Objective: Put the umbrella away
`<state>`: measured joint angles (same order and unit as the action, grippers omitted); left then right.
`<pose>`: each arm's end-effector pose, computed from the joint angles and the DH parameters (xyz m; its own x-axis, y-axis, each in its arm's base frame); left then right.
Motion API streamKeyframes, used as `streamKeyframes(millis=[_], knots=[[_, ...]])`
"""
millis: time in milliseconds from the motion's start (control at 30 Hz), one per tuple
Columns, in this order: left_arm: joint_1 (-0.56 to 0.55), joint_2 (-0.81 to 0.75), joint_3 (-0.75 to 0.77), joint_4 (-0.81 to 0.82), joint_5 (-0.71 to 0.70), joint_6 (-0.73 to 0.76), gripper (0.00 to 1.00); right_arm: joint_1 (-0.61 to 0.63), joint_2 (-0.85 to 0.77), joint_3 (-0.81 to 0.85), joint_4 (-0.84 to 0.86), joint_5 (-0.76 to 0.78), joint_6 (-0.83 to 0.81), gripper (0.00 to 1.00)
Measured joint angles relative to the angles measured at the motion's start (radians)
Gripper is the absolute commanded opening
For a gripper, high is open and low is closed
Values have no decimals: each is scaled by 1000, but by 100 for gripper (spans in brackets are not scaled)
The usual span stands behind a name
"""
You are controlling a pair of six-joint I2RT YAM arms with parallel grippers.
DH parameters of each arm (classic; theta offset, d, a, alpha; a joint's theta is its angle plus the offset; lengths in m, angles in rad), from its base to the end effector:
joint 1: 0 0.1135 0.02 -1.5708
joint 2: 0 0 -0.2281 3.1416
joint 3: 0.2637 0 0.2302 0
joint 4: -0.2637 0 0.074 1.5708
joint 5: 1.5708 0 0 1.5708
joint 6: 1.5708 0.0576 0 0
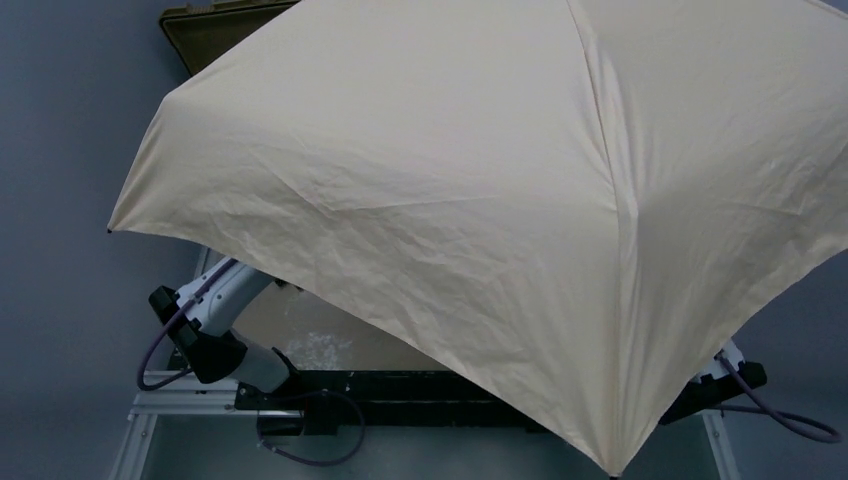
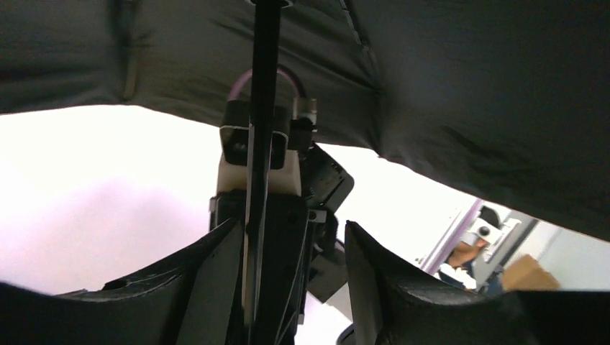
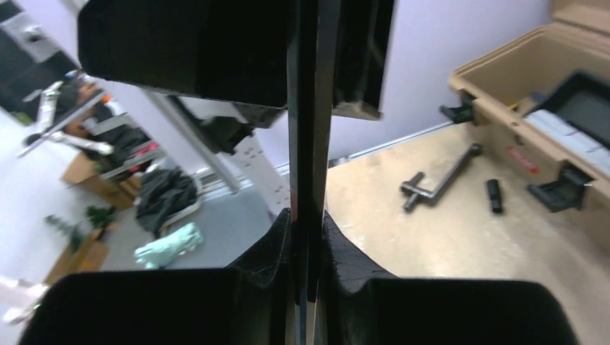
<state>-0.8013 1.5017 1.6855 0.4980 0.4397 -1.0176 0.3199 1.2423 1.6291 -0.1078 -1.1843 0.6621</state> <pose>0.1979 -0.2395 0.5201 -0.5183 -0.5715 -0.6362 0.8354 -0.1791 -0.5197 0.1936 0.1203 0.4952 -0.3863 0.1161 -0.9150 -0.9209 0.0081 0.3898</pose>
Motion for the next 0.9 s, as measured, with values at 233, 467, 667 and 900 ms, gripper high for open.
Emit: streamKeyframes(millis=[233, 467, 667, 900], knots=[[-14, -40, 3, -150, -44, 128, 48, 0, 3, 56, -178, 126, -185, 0], [-43, 49, 71, -260, -52, 184, 42, -2, 20, 60, -254, 172, -227, 0], [-45, 59, 106, -309, -51, 214, 0, -6, 21, 63, -265, 169, -228, 0], [-46, 59, 112, -303, -51, 207, 0, -6, 19, 56, -231, 145, -210, 14]])
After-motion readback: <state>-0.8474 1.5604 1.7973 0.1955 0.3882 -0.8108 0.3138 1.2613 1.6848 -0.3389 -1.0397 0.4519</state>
